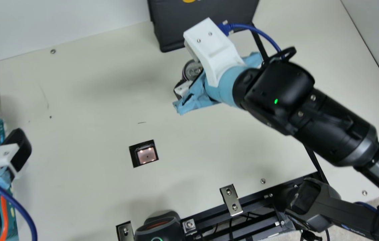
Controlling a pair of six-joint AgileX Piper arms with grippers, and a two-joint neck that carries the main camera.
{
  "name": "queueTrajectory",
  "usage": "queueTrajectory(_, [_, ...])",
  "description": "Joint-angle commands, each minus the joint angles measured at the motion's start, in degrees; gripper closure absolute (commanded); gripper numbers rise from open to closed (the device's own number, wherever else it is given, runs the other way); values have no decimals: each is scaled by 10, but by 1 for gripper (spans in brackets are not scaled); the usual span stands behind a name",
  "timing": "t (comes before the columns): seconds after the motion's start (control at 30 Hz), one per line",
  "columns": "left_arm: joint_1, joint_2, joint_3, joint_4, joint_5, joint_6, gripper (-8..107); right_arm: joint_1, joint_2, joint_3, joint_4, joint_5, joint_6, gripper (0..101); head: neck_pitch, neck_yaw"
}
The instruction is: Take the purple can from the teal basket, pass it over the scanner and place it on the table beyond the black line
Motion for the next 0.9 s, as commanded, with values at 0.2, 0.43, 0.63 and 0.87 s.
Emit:
queueTrajectory(0.2, [0,0,0,0,0,0,9,-161,-21,-10,91,23,-184,101,-17,-1])
queueTrajectory(0.43, [0,0,0,0,0,0,9,-302,-22,-43,164,58,-331,101,-17,-1])
queueTrajectory(0.63, [0,0,0,0,0,0,9,-430,-7,-77,220,84,-438,101,-17,-1])
queueTrajectory(0.87, [0,0,0,0,0,0,9,-560,36,-113,265,92,-539,101,-17,-1])
